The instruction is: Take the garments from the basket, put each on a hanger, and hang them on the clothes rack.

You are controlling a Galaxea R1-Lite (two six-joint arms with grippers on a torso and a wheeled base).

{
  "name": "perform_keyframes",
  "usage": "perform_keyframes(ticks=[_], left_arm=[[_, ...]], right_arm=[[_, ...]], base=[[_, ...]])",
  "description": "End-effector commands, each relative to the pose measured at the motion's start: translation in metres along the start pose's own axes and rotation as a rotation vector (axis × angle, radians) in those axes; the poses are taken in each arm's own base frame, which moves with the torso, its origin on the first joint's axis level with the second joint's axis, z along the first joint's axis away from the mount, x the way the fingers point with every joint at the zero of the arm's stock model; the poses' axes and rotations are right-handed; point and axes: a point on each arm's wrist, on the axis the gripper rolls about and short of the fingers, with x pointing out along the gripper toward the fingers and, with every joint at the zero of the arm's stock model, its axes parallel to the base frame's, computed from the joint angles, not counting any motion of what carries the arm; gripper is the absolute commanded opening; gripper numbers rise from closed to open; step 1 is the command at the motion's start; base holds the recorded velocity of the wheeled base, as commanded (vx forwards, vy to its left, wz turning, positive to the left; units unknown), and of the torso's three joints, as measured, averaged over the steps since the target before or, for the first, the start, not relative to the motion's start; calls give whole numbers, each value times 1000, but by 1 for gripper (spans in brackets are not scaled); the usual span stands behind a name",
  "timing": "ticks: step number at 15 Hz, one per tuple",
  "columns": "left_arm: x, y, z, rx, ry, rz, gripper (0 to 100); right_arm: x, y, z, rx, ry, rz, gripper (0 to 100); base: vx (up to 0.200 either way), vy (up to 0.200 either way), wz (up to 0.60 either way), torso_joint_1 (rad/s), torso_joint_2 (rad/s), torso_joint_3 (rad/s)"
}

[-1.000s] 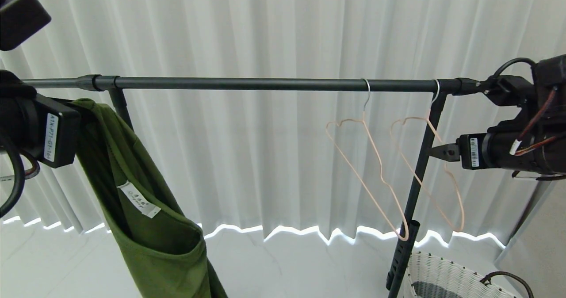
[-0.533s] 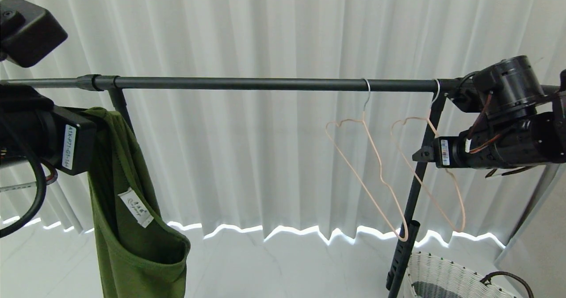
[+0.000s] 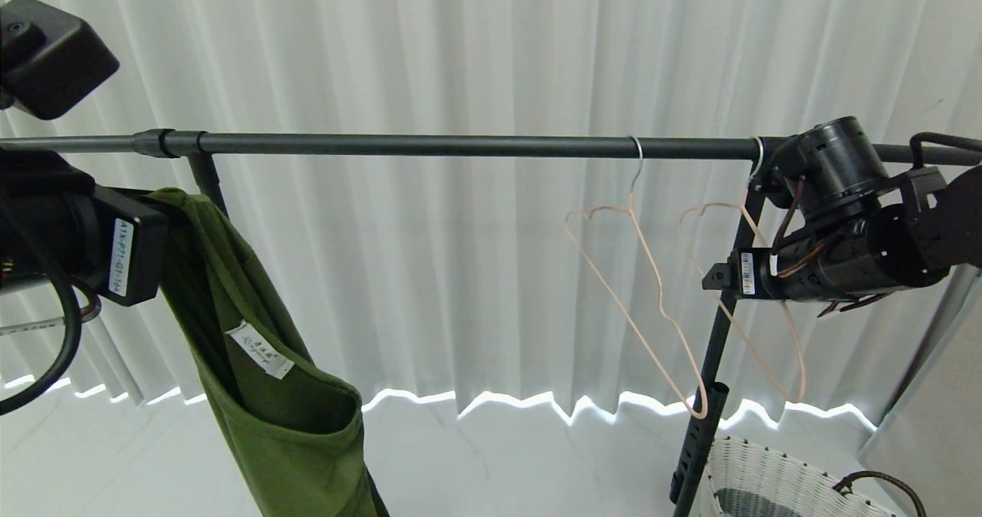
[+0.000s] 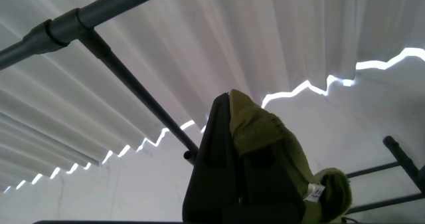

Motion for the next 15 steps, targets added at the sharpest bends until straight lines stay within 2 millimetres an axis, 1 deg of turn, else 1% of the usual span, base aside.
perform_keyframes(ticks=[1, 2, 11, 13, 15], left_arm=[[0, 0, 0, 0, 1, 0, 0], [0, 0, 0, 0, -1, 0, 0], [-1, 0, 1, -1, -4, 1, 0], [-1, 0, 0, -1, -4, 1, 0], [-1, 0, 0, -1, -3, 2, 0]], right_arm=[[0, 0, 0, -1, 1, -2, 100], [-1, 0, 0, -2, 0, 0, 0], [-14, -4, 2, 7, -26, 9, 0], [-19, -4, 3, 10, -41, 18, 0], [-29, -5, 5, 19, -77, 19, 0]], base=[[0, 0, 0, 0, 0, 0], [0, 0, 0, 0, 0, 0], [0, 0, 0, 0, 0, 0], [0, 0, 0, 0, 0, 0], [0, 0, 0, 0, 0, 0]])
